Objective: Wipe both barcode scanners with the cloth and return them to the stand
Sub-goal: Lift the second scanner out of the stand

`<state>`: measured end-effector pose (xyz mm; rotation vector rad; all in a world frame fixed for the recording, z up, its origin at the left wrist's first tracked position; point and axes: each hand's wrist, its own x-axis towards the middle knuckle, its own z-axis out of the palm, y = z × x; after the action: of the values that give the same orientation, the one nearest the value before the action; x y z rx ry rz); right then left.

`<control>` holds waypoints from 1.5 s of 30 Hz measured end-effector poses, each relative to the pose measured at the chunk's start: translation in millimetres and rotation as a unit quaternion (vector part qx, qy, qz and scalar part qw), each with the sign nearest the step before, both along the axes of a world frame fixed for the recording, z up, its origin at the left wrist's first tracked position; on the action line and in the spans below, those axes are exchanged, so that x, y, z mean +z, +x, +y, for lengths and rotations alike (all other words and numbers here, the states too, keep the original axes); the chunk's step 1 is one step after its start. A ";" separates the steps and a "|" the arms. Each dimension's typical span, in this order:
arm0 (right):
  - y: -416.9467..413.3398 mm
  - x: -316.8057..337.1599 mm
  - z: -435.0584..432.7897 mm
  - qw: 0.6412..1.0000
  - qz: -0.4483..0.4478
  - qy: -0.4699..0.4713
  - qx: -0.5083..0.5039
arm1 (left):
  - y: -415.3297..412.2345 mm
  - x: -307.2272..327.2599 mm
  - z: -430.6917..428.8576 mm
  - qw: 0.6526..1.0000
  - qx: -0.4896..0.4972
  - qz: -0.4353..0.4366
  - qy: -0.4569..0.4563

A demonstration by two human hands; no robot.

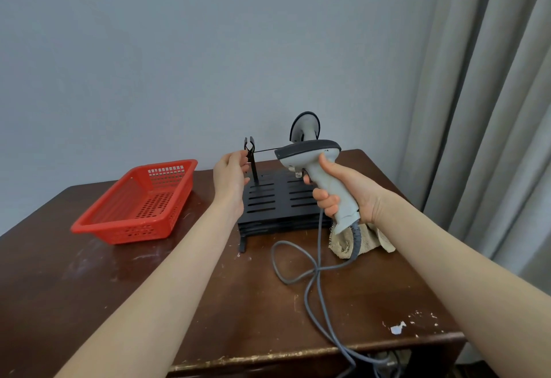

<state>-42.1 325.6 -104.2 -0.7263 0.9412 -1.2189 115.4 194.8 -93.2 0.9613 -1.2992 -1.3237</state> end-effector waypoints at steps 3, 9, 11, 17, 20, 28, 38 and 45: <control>1.5 0.2 -0.3 1.000 0.007 0.002 0.001 | 3.6 0.1 0.0 1.000 0.003 -0.003 0.005; 1.8 1.7 -2.4 1.000 0.017 0.006 0.007 | 7.2 1.6 -0.8 1.000 0.008 -0.001 0.005; 2.3 2.4 -3.3 1.000 0.020 0.007 0.010 | 8.9 1.5 -1.7 1.000 0.009 -0.003 0.006; 5.1 4.1 -5.7 0.999 0.041 0.000 0.018 | 16.0 0.3 -7.6 1.000 0.007 0.000 0.011; 5.7 3.4 -7.7 0.998 0.061 -0.006 0.026 | 22.1 -1.4 -12.5 0.990 -0.098 0.061 0.076; 14.0 4.3 -15.8 0.988 0.139 -0.032 0.059 | 33.9 -3.3 -21.7 0.920 -0.267 0.221 0.186; 17.1 1.7 -17.9 0.989 0.141 -0.016 0.052 | 36.8 -5.3 -23.6 0.923 -0.278 0.199 0.178; 21.3 5.4 -19.1 0.986 0.153 -0.013 0.062 | 33.6 -3.7 -19.9 0.923 -0.292 0.188 0.168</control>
<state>-20.8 306.5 -98.9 -0.9977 1.1139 -1.0288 149.0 175.0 -96.9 0.5005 -1.1097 -2.1301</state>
